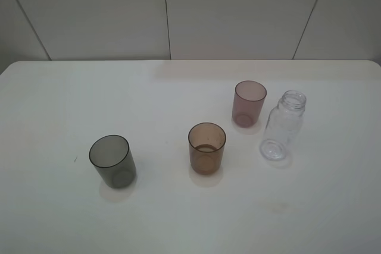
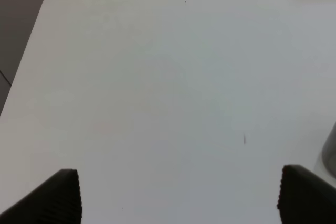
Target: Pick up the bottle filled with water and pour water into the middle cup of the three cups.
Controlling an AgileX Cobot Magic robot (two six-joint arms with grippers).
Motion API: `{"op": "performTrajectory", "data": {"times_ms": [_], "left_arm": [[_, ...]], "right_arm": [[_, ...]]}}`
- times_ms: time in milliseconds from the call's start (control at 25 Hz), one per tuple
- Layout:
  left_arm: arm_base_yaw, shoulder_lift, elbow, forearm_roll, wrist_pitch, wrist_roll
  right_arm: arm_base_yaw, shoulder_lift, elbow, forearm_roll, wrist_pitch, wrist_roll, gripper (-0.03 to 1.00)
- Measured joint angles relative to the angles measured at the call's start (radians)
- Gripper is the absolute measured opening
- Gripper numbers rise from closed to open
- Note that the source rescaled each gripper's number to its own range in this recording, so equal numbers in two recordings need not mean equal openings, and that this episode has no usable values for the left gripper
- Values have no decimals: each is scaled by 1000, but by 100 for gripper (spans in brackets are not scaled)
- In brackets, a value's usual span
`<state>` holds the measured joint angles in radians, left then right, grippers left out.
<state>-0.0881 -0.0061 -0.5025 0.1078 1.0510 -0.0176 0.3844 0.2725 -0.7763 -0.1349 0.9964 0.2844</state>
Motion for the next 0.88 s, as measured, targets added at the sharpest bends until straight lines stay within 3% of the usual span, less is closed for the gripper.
{"op": "performTrajectory", "data": {"times_ms": [160,480,720,880], "left_arm": [[0,0,0,0,0,0],[0,0,0,0,0,0],[0,0,0,0,0,0],[0,0,0,0,0,0]], "right_arm": [[0,-99,62,1,54,-20,100],[0,-263,253,15,68,-236,100],[-3,-275,257,40,69,-258,100],[-113,-275,257,32,69,-239,100]]}}
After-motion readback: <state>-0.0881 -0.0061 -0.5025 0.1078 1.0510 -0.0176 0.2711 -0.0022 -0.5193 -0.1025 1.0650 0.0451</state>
